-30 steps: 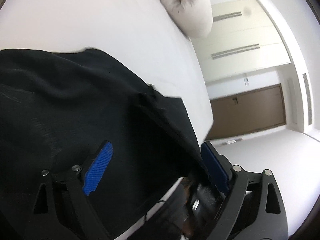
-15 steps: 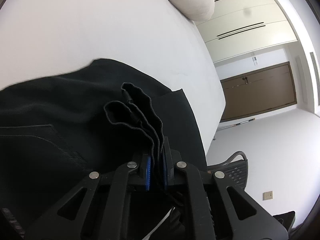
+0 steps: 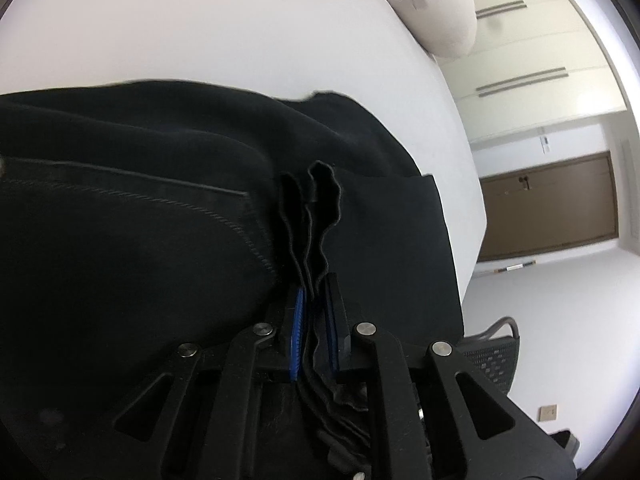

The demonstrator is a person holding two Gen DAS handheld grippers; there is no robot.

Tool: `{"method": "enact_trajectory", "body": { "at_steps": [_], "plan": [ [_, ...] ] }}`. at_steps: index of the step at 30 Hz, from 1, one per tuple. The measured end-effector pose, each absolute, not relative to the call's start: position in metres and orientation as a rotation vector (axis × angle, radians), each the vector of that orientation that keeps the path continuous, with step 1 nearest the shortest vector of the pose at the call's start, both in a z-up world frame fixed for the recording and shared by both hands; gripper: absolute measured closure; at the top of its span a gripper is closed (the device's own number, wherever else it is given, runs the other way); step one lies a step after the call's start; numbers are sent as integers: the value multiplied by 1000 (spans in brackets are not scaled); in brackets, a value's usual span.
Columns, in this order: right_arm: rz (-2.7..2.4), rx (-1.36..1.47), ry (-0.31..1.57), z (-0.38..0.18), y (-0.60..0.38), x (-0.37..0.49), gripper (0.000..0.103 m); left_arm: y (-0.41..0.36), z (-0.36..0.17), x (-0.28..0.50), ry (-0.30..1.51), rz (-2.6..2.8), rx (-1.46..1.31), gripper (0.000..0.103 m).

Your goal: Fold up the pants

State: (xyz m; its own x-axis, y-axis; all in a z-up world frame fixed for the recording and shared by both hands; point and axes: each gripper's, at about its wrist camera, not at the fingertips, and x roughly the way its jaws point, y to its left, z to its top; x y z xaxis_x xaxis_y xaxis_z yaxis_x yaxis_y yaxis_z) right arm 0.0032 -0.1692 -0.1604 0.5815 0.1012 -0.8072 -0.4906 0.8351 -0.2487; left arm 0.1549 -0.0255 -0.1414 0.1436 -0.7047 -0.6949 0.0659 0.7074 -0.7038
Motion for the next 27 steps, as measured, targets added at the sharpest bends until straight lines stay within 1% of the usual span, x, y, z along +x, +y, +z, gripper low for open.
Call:
{"method": "enact_trajectory", "body": {
  "at_steps": [1,2,5,6,7,8,10,11,12,15,17,21,22,23,24,25,26,27],
  "plan": [
    [382,-459,898,-155,-173,3,45,-18,-134,153,1304,-555,-570,94],
    [407,-422,907,-149,-179,1,36,-17,-130,151,1291,-523,-557,94],
    [530,-240,963,-124,-210,1,36,-7,-106,143,1212,-466,-516,94],
    [576,-148,994,-117,-230,6,38,-13,-96,139,1183,-461,-467,94],
    [602,-66,1013,-111,-250,13,48,-21,-89,135,1162,-468,-432,94],
    [614,17,1032,-108,-271,22,61,-32,-81,131,1142,-491,-393,94],
    [613,176,1046,-103,-318,47,71,-64,-73,122,1122,-547,-313,94],
    [618,250,1039,-101,-342,62,78,-81,-75,118,1122,-558,-266,94],
    [637,321,1033,-100,-364,80,81,-90,-78,114,1125,-565,-218,94],
    [686,471,1044,-110,-403,118,82,-112,-109,106,1186,-573,-84,94],
    [715,520,1069,-122,-415,146,82,-110,-114,100,1147,-586,-83,94],
    [682,578,1159,-162,-423,214,82,-105,-119,104,1168,-604,-123,94],
    [664,599,1177,-172,-426,223,82,-104,-119,105,1169,-607,-128,94],
    [645,630,1194,-191,-433,211,83,-108,-120,104,1167,-608,-127,94],
    [630,671,1211,-204,-437,219,85,-109,-120,104,1163,-608,-125,94],
    [621,716,1225,-216,-440,220,99,-105,-119,101,1162,-608,-124,94],
    [615,756,1240,-226,-444,221,103,-105,-119,101,1162,-608,-126,94],
    [627,782,1237,-231,-445,217,103,-108,-120,98,1163,-609,-130,94]
  ]
}}
